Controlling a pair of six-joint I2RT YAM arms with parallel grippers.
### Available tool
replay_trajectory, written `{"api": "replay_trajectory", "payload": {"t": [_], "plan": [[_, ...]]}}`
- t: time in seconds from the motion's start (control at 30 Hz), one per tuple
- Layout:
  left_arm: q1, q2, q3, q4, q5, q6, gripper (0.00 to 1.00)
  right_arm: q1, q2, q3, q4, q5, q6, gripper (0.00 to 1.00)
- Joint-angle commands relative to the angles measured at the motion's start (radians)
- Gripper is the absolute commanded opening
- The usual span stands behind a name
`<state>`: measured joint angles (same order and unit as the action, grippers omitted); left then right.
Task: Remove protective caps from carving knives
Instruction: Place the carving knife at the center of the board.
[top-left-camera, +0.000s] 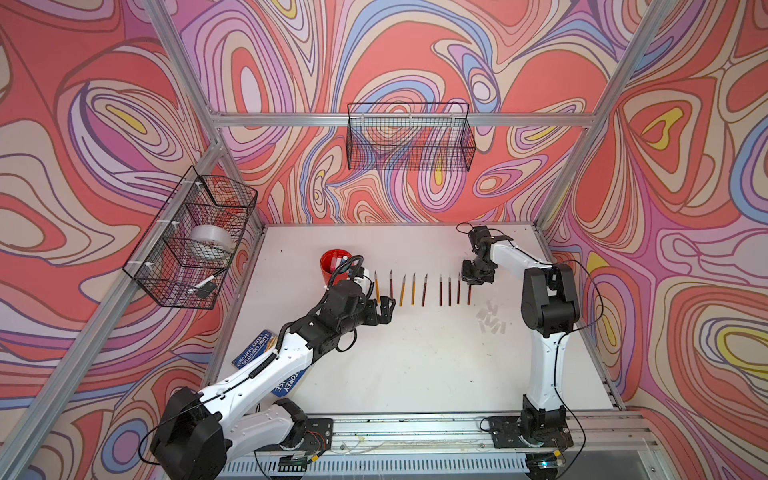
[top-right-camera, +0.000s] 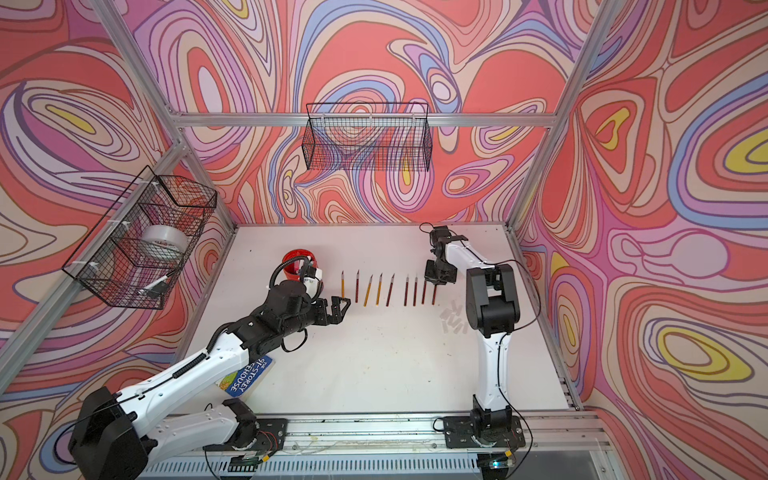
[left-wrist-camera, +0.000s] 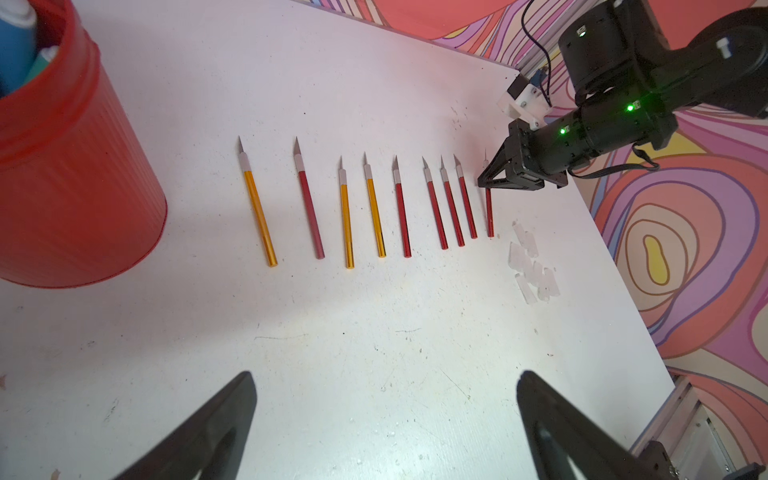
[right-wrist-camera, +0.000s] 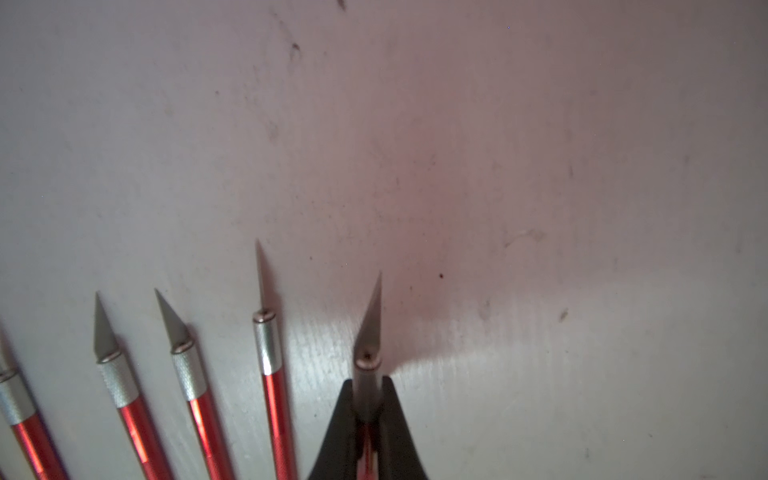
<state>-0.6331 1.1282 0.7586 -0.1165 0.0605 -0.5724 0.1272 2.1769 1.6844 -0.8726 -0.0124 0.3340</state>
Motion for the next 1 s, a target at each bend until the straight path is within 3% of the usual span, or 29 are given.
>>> {"api": "replay_trajectory", "payload": {"t": [0.0,0.17,0.37,0.6,0.97], "plan": [[0.010,0.008,-0.005,-0.011,0.012,-0.006,1.00,-0.009,0.037,0.005,-0.005,0.000,0.000,0.00],[0.015,0.011,-0.006,-0.011,0.018,-0.009,1.00,-0.011,0.040,-0.008,0.006,-0.010,0.005,0.00],[0.020,0.015,-0.008,-0.010,0.023,-0.014,1.00,-0.015,0.045,-0.021,0.008,-0.015,0.006,0.13],[0.026,0.022,-0.005,-0.008,0.028,-0.019,1.00,-0.017,0.044,-0.050,0.021,-0.027,0.012,0.21],[0.032,0.032,0.004,-0.014,0.042,-0.030,1.00,-0.020,0.021,-0.096,0.044,-0.057,0.019,0.26]]}}
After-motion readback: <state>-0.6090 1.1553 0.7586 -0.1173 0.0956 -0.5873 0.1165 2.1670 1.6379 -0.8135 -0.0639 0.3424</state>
